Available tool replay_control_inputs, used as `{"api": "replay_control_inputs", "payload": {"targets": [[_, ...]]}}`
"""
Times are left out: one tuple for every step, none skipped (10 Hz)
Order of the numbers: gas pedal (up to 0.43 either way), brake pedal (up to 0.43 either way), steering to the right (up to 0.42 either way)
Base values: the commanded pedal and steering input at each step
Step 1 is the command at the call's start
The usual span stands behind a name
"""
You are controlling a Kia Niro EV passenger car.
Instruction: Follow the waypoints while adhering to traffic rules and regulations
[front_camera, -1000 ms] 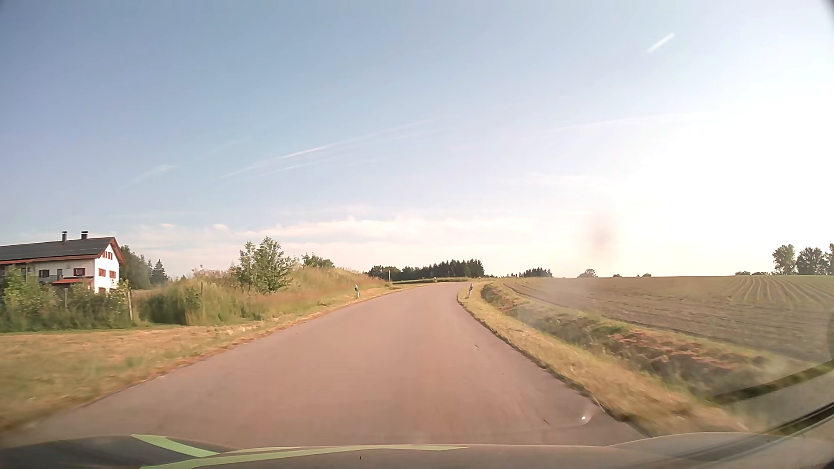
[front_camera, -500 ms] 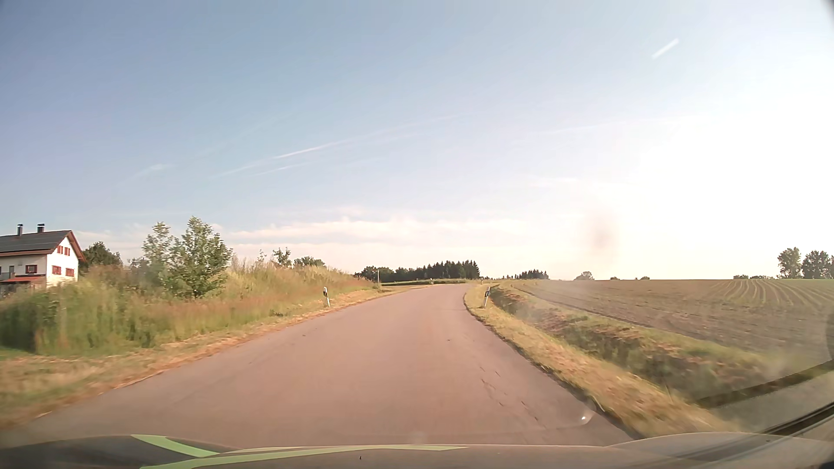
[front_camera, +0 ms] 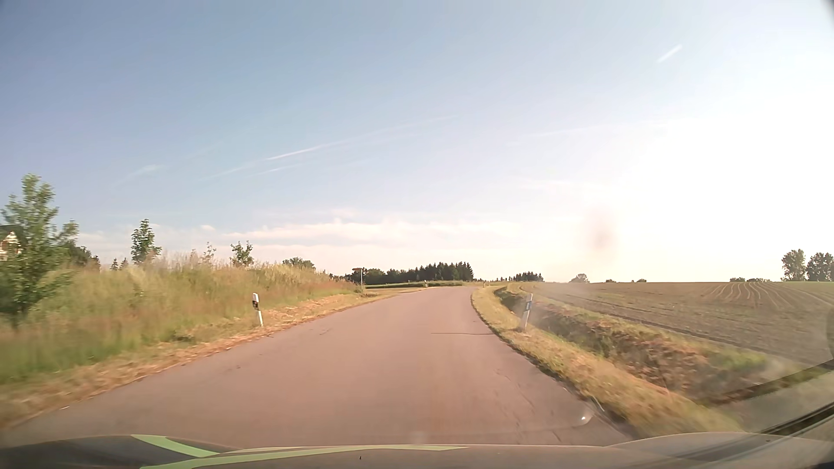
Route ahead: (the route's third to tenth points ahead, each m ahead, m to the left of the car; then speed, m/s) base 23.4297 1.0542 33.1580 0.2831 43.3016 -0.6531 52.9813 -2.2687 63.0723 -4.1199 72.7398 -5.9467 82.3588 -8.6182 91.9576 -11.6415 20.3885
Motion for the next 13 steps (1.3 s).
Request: {"api": "replay_control_inputs", "payload": {"targets": [[0.197, 0.0, 0.013], [0.197, 0.0, 0.013], [0.197, 0.0, 0.013], [0.197, 0.0, 0.014], [0.197, 0.0, 0.015], [0.197, 0.0, 0.015], [0.197, 0.0, 0.015], [0.197, 0.0, 0.016], [0.197, 0.0, 0.016], [0.197, 0.0, 0.017], [0.189, 0.0, 0.018], [0.189, 0.0, 0.018], [0.177, 0.0, 0.018]]}}
